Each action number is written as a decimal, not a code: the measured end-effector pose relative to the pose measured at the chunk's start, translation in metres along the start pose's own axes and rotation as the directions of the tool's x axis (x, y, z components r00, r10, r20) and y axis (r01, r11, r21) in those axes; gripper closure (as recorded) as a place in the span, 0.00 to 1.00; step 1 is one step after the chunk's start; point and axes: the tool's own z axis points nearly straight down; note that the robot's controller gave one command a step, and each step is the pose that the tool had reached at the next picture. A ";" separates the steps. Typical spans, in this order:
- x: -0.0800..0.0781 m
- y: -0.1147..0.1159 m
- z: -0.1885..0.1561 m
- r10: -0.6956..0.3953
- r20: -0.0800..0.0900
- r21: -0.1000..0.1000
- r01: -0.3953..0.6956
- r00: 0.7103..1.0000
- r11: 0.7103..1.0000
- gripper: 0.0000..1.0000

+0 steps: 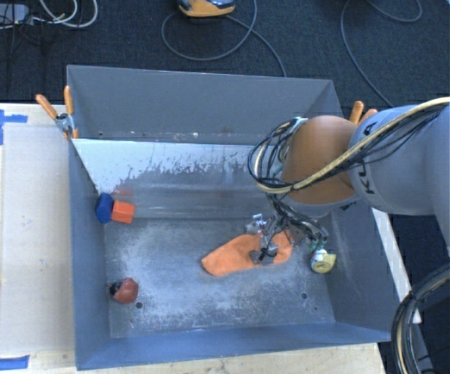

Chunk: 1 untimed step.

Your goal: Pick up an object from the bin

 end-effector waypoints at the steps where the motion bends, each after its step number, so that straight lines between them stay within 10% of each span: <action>1: 0.000 0.000 0.000 0.000 0.000 0.000 0.000 1.000 1.000 1.00</action>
Offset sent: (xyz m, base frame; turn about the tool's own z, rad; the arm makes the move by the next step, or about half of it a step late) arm 0.0231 0.0089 0.1055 0.0129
